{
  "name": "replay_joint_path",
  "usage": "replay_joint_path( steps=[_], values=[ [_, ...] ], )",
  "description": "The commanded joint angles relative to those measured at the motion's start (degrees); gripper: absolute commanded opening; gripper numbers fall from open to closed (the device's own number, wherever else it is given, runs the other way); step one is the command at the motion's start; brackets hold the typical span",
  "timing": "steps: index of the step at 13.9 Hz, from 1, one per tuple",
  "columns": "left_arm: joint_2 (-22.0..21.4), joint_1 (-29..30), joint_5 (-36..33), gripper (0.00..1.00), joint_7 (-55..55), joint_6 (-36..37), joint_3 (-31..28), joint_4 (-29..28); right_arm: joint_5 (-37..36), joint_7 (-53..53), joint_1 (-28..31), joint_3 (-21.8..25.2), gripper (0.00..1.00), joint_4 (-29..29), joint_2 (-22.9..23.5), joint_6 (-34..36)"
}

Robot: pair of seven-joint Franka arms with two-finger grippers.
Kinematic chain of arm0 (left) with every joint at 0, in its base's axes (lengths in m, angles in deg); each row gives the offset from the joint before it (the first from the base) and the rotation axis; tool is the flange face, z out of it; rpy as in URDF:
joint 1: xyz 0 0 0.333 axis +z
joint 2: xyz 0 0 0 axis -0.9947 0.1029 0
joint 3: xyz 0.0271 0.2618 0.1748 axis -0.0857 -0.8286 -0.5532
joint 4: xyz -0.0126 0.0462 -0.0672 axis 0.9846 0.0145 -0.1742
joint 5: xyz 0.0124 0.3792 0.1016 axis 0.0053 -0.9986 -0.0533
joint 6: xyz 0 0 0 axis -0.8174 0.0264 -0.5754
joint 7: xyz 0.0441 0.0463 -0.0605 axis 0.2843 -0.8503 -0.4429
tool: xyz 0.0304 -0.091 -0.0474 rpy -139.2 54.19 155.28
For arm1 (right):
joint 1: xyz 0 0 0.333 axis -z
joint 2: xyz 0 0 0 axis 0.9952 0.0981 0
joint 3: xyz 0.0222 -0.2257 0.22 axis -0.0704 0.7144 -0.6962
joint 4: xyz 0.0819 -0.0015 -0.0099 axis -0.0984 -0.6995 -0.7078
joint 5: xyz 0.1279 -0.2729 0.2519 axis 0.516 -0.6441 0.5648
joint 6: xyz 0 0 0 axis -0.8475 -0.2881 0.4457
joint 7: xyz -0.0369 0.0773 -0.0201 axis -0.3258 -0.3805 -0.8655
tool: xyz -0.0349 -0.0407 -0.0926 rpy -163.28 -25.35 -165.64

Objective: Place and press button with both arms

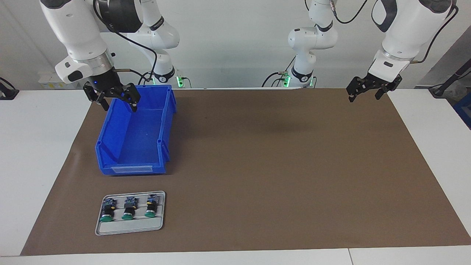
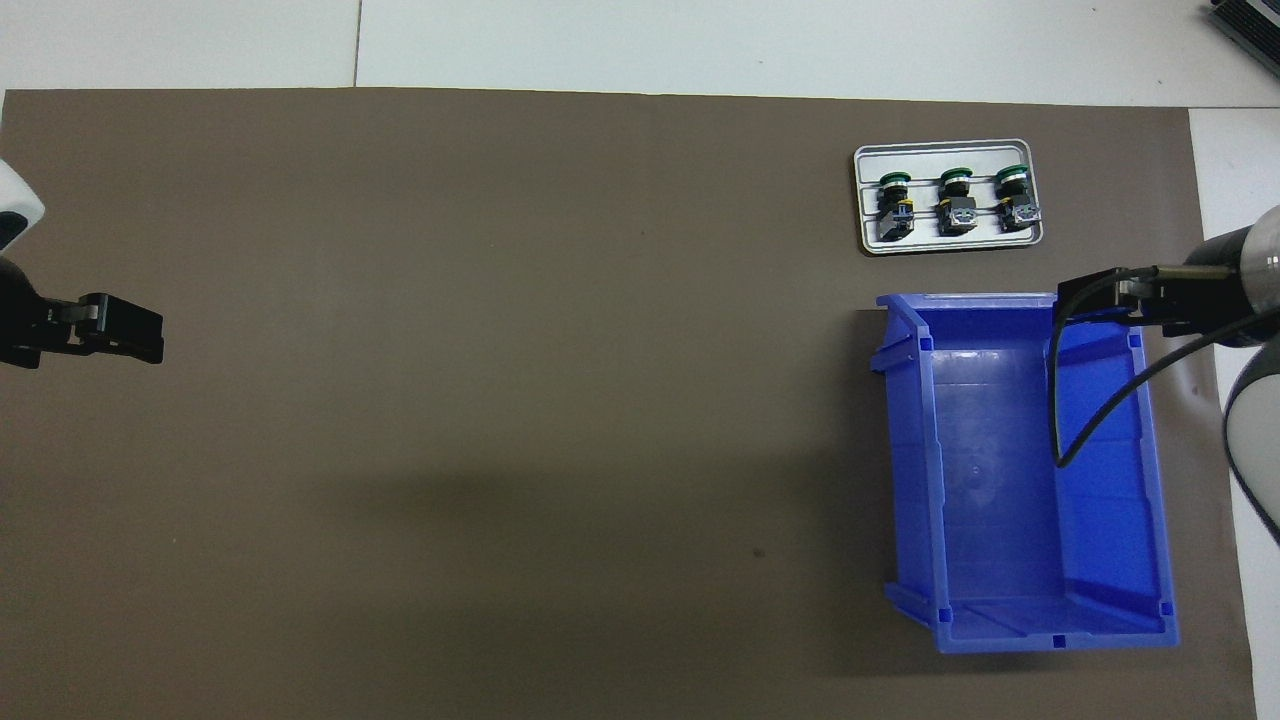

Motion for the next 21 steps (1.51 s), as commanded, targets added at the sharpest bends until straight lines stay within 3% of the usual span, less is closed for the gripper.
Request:
replay_joint_path(
  steps=[1, 5, 10, 14, 21],
  values=[
    [-1.9, 0.8, 0.6, 1.00, -0.1, -0.7, 0.4, -2.2, 1.0, -1.1, 0.4, -0.1, 0.95, -0.7, -0.6, -1.3],
    [-1.9, 0.6, 0.6, 1.00, -0.1, -0.6, 0.5, -2.2, 0.3, -1.3, 1.2, -0.1, 0.92, 5.5, 5.6, -1.7],
    [-1.9, -0.1, 0.7, 1.00, 0.0, -2.4, 0.8, -2.5, -0.2, -1.2, 0.9, 0.0, 0.92, 13.7, 17.9, -7.1],
    [-2.0, 0.7, 6.0, 1.00, 3.2, -4.5, 0.6, -3.4, -0.8, -1.4, 1.3, 0.0, 0.92, 25.6, 30.0, -8.6],
    [-2.0, 0.3, 5.9, 1.00, 3.4, -3.6, 0.5, -3.2, -4.3, -2.4, 2.1, -0.1, 0.89, 26.3, 39.8, -20.8]
  ],
)
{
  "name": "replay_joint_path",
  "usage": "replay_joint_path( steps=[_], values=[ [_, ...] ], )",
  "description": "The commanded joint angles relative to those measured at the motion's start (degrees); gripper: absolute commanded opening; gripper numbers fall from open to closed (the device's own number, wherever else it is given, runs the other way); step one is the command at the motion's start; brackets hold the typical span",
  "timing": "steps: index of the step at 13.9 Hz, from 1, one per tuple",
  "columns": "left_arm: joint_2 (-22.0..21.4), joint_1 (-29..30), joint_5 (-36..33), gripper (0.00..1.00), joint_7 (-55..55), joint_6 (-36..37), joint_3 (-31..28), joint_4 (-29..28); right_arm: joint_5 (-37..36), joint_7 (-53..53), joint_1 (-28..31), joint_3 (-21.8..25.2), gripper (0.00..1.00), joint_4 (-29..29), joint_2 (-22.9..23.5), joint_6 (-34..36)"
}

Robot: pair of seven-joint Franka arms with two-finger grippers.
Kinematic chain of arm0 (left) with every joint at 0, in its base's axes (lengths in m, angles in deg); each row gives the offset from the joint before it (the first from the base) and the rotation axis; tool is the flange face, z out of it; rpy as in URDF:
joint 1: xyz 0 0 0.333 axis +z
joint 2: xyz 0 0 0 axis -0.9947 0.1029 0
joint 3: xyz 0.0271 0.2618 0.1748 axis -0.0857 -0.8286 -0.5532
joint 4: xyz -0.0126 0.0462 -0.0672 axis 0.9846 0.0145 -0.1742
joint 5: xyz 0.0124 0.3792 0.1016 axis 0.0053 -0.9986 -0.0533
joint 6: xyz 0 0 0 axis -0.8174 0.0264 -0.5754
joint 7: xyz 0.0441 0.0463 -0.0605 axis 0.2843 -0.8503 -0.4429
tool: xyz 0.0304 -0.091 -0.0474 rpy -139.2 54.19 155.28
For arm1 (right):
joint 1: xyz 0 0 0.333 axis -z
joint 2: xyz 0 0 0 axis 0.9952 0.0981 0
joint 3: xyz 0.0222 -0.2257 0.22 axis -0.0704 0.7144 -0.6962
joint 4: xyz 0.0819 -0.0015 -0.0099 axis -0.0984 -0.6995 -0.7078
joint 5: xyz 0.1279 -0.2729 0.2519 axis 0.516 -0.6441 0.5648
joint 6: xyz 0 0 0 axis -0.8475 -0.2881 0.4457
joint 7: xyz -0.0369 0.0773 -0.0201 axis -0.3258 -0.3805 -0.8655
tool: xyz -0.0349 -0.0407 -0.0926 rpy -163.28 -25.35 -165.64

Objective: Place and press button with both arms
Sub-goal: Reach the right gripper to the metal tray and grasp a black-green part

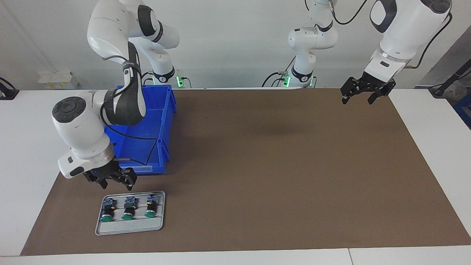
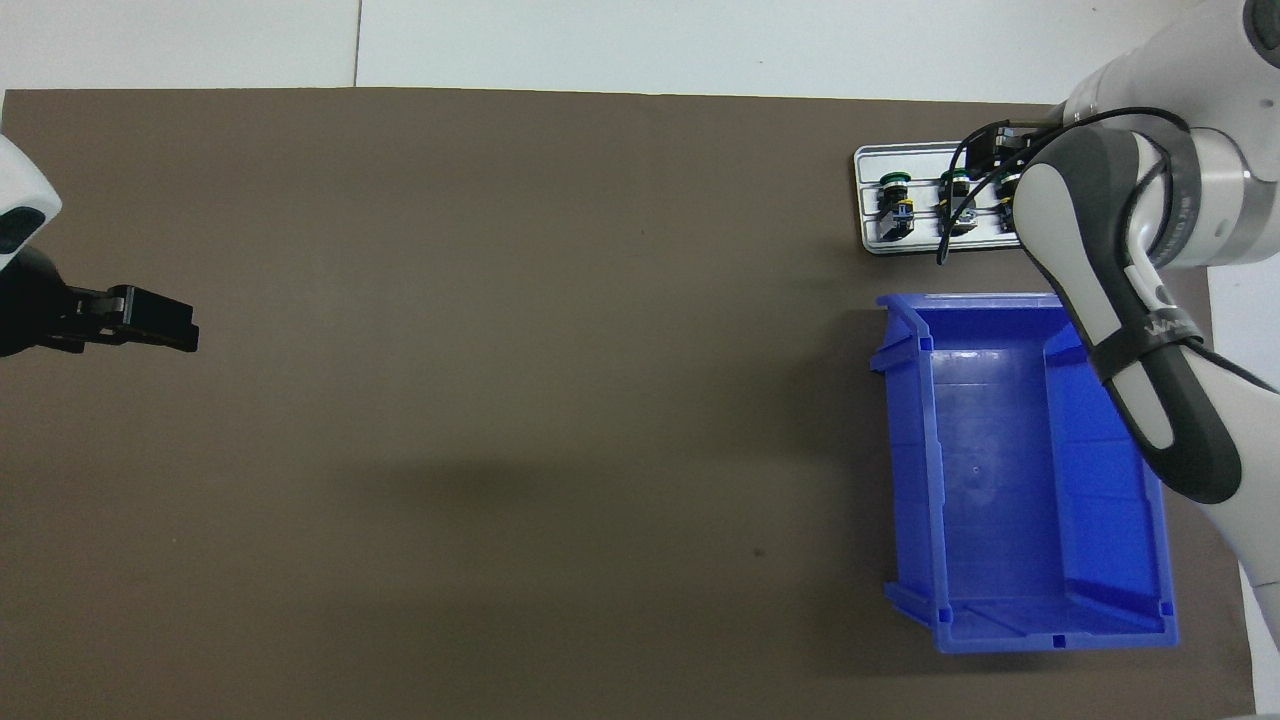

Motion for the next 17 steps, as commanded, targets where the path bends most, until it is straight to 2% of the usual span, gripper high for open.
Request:
replay_joint_path(
  steps=[1, 2, 7, 12, 17],
  values=[
    [-2.0, 0.4, 0.7, 1.00, 0.8, -0.5, 0.1, -2.3, -0.3, -1.7, 1.1, -0.6, 0.89, 2.5, 5.0, -4.0],
    [-2.0, 0.7, 0.7, 1.00, 0.8, -0.5, 0.0, -2.3, -0.3, -1.8, 1.3, -0.6, 0.89, 2.3, 6.2, -7.2],
    [-2.0, 1.4, 0.7, 1.00, 0.7, -0.5, 0.0, -2.3, 0.1, -2.2, 1.2, -0.7, 0.89, 1.6, 8.6, -9.3],
    [-2.0, 1.4, 0.7, 1.00, 0.8, -0.5, 0.0, -2.3, 0.9, -5.1, 1.9, -0.7, 0.87, -1.4, 9.0, -14.3],
    [-2.0, 1.4, 0.7, 1.00, 0.8, -0.4, 0.0, -2.3, 1.2, -4.9, 1.5, -0.7, 0.80, -6.5, 8.5, -18.7]
  ],
)
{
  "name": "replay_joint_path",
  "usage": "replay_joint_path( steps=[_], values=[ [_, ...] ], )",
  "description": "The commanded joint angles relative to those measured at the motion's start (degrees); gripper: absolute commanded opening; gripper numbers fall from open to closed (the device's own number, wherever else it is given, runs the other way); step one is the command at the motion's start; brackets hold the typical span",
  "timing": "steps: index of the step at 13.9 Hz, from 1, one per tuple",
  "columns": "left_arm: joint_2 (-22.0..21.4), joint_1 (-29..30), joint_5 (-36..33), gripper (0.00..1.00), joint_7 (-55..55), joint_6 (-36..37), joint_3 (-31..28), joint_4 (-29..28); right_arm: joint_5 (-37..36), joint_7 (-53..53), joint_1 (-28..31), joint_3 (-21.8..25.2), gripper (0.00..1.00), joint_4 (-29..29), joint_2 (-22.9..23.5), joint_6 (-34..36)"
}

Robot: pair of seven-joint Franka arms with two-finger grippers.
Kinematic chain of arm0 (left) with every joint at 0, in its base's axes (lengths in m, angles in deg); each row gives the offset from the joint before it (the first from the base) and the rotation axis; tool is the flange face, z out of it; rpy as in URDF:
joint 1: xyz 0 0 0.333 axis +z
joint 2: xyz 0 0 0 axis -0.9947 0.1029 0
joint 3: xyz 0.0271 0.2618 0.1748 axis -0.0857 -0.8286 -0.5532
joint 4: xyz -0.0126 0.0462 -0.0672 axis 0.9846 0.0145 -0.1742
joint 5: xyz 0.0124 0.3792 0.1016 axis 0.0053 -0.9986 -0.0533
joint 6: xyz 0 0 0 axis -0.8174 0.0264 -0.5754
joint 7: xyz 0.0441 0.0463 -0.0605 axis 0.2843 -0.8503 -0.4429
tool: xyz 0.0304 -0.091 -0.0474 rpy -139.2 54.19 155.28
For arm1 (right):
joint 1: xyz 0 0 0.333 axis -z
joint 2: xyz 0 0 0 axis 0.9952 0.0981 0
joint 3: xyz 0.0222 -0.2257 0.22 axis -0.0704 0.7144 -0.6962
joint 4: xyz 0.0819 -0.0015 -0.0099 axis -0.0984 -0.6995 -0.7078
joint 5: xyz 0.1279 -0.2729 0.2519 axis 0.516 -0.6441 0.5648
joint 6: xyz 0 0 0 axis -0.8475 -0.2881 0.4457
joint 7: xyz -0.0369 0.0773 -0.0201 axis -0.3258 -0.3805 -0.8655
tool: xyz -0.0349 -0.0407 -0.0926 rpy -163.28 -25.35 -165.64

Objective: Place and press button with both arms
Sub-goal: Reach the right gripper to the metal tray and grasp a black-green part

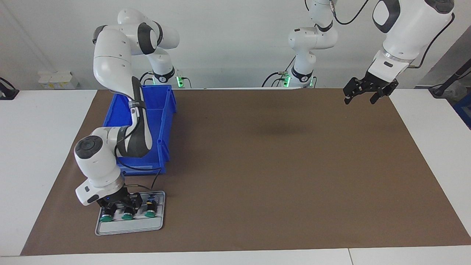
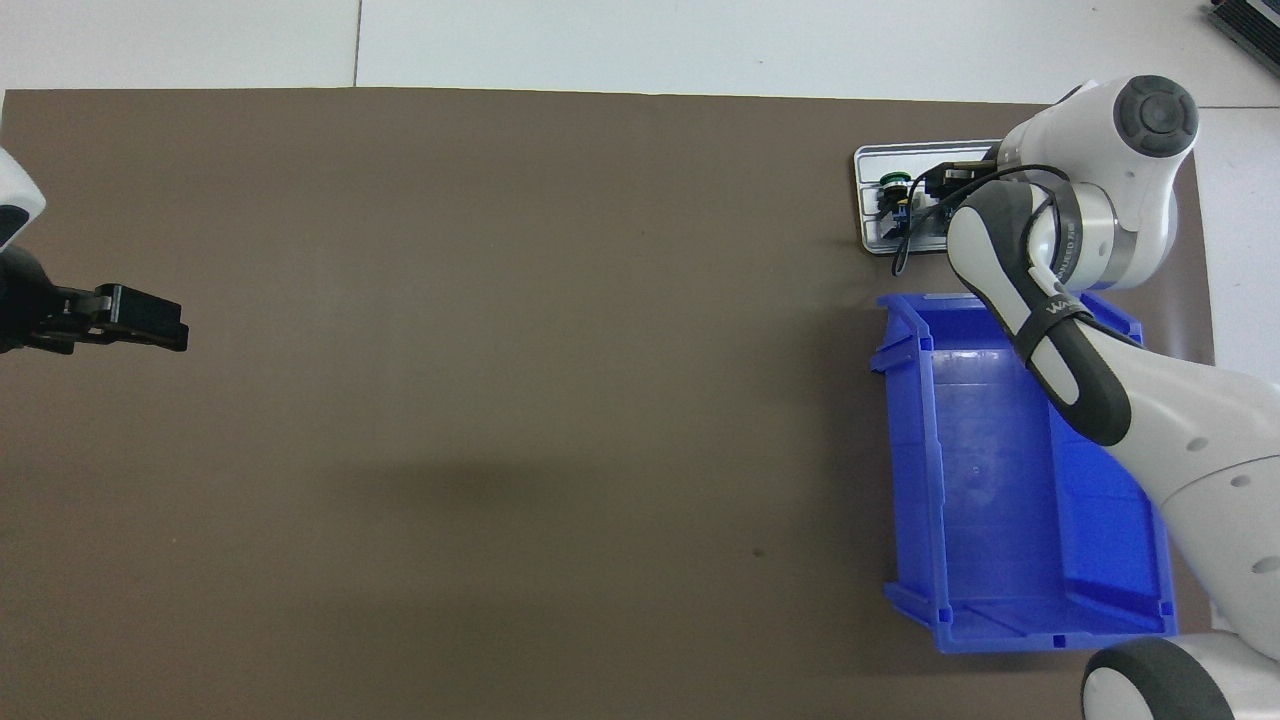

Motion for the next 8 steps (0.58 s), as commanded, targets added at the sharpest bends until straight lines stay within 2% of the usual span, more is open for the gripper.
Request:
replay_joint_path(
  steps=[1, 2, 3, 4, 5, 8],
  values=[
    [-2.0, 0.8, 0.7, 1.00, 0.7, -0.5, 0.4, -2.2, 0.9, -1.5, 0.3, -0.6, 0.78, -3.1, -0.9, -2.6],
    [-2.0, 0.8, 0.7, 1.00, 0.8, -0.5, 0.4, -2.2, 0.9, -1.7, 0.3, -0.6, 0.72, -3.0, -1.0, -2.5],
    [-2.0, 0.8, 0.7, 1.00, 0.8, -0.5, 0.4, -2.2, 0.9, -1.7, 0.4, -0.6, 0.44, -2.9, -1.0, -2.5],
    [-2.0, 0.8, 0.7, 1.00, 0.7, -0.5, 0.3, -2.2, 0.9, -1.4, 0.5, -0.6, 0.20, -2.8, -1.1, -2.6],
    [-2.0, 0.8, 0.7, 1.00, 0.8, -0.5, 0.3, -2.2, 1.0, -0.6, 0.6, -0.6, 0.00, -2.7, -1.2, -2.7],
    [-2.0, 0.8, 0.7, 1.00, 0.7, -0.5, 0.4, -2.2, 1.1, 3.6, 0.4, -0.5, 0.00, -3.0, -4.1, -2.0]
  ],
)
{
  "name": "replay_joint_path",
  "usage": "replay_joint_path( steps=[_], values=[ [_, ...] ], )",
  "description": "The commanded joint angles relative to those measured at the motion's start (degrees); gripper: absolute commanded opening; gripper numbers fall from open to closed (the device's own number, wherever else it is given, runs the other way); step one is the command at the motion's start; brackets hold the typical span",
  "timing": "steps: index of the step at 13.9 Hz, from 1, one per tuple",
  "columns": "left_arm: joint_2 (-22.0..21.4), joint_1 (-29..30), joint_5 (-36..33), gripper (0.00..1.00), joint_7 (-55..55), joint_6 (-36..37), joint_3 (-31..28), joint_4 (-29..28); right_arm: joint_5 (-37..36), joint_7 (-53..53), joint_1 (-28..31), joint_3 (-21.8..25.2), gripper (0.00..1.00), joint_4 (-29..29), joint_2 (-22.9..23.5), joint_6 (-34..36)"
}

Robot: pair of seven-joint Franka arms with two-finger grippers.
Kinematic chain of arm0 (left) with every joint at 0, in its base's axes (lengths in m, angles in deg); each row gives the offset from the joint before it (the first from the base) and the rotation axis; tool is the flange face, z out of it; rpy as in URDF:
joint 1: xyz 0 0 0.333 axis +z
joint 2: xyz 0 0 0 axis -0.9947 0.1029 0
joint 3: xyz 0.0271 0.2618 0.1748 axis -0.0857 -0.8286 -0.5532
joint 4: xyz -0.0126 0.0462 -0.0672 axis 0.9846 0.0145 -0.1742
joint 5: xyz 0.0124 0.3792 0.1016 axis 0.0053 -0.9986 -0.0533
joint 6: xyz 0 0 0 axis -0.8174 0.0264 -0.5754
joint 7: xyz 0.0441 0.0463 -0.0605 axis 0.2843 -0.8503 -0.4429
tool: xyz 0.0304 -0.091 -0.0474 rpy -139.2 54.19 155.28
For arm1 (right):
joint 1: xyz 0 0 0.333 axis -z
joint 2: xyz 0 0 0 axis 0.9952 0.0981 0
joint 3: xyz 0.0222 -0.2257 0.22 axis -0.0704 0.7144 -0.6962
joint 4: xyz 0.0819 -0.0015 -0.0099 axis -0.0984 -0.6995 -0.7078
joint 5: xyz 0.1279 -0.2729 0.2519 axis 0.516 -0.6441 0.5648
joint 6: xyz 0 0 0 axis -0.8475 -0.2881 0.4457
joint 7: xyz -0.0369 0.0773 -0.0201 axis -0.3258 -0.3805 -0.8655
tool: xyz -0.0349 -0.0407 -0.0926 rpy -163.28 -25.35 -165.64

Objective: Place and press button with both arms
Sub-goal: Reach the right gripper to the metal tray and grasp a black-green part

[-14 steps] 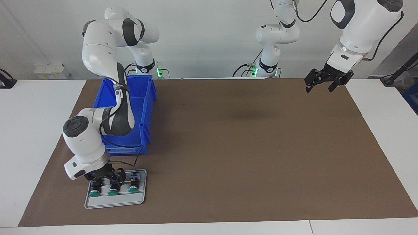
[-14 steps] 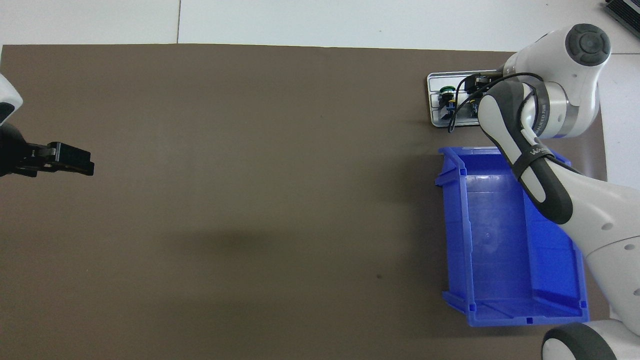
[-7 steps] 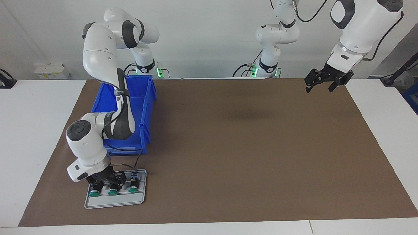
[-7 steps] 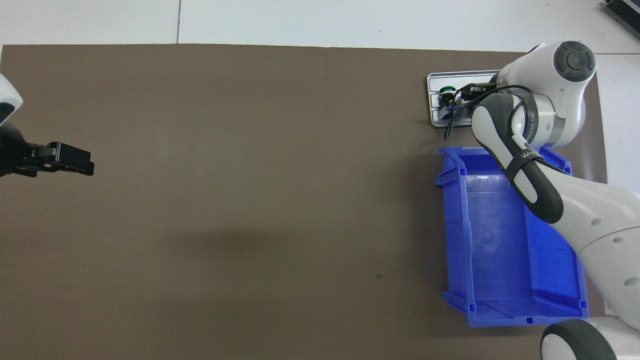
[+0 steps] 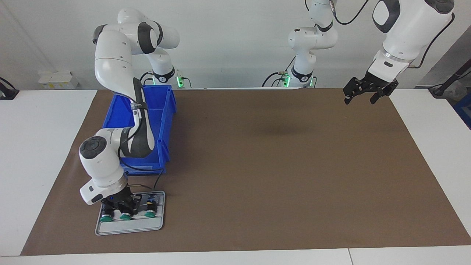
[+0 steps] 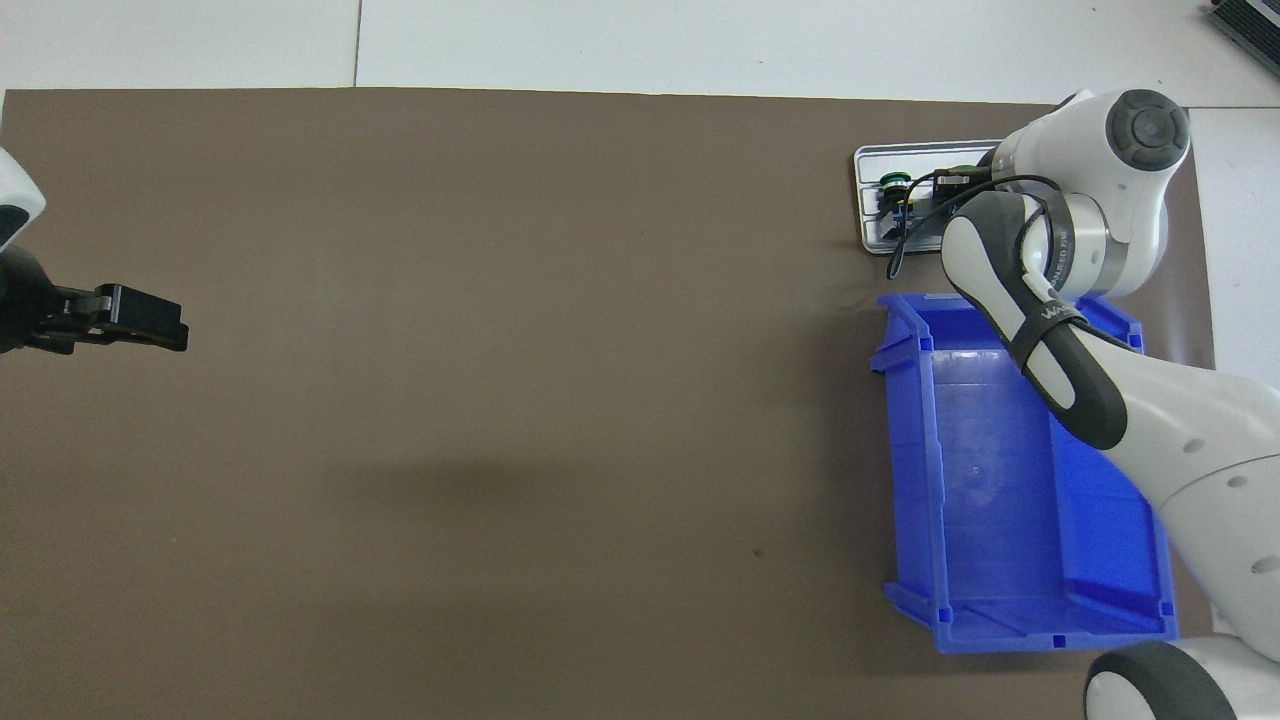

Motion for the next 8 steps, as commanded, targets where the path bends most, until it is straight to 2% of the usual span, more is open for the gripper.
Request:
replay_joint_path(
  steps=[1, 3, 8],
  values=[
    [-2.0, 0.8, 0.7, 1.00, 0.7, -0.5, 0.4, -2.2, 0.9, 4.6, 0.1, -0.4, 0.00, -1.8, -4.5, 0.6],
    [-2.0, 0.8, 0.7, 1.00, 0.7, -0.5, 0.4, -2.2, 0.9, 11.4, -0.6, -0.4, 0.00, -3.3, -7.9, 1.7],
    [-2.0, 0.8, 0.7, 1.00, 0.8, -0.5, 0.4, -2.2, 0.7, 33.1, -7.8, -0.3, 0.00, -4.1, -13.3, 8.7]
  ],
)
